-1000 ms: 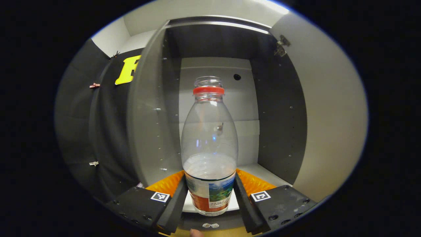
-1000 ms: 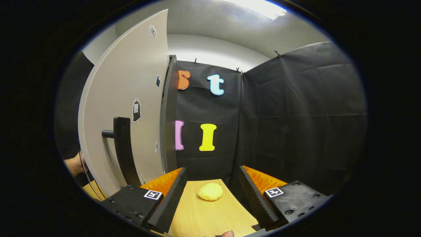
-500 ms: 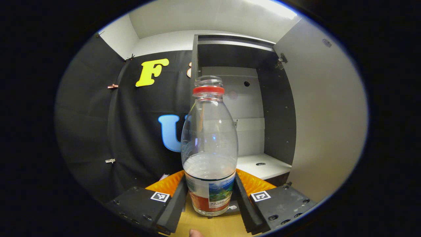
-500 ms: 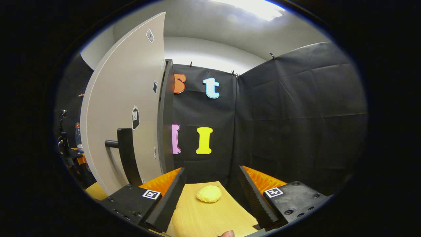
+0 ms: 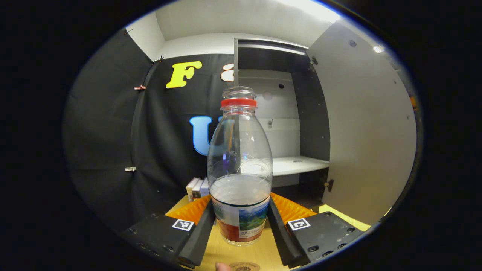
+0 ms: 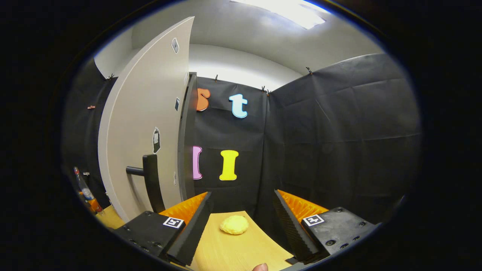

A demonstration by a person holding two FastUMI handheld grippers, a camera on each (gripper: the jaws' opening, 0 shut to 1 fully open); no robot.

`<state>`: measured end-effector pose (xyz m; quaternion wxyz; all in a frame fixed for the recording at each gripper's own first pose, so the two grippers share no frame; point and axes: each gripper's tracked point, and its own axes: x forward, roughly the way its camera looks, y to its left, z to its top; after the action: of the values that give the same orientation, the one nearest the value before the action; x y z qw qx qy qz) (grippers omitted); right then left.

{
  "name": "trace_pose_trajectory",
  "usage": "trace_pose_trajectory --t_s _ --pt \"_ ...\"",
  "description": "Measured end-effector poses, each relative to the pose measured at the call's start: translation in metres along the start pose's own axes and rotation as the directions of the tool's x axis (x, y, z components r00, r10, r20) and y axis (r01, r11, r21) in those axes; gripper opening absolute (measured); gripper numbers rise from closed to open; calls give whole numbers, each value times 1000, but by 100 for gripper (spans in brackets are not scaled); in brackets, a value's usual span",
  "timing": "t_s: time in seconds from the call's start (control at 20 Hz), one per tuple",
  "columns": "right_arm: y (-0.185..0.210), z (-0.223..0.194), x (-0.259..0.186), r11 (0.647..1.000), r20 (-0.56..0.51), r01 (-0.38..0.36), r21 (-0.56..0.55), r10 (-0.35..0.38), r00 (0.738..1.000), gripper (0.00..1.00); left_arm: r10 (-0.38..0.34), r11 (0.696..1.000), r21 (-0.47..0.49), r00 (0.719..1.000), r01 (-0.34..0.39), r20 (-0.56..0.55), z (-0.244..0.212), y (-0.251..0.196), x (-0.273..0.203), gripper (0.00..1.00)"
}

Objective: Open the cabinet door with the right hand, grasp the bottle in the cabinet with the left hand and place it on the coaster, then close the cabinet door with the right hand.

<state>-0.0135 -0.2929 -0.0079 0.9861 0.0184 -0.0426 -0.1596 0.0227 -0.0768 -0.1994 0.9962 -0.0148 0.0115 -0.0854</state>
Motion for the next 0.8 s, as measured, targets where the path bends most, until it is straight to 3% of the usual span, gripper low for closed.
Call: trace_pose_trajectory --t_s 0.45,0.55,0.6,0.8 --pt "0 9 -6 998 23 69 -6 -69 997 99 -109 994 7 993 109 -43 -120 -13 -31 76" --pt "3 8 -8 997 16 74 -28 -74 997 94 -119 993 -5 991 118 -59 -144 -12 -32 76" --pt "5 8 -9 997 13 76 -34 -76 997 99 -124 992 -14 990 123 -73 -157 -11 -32 77" --pt "9 10 -11 994 11 93 -51 -93 996 99 -135 991 -26 985 133 -105 -192 -9 -27 77"
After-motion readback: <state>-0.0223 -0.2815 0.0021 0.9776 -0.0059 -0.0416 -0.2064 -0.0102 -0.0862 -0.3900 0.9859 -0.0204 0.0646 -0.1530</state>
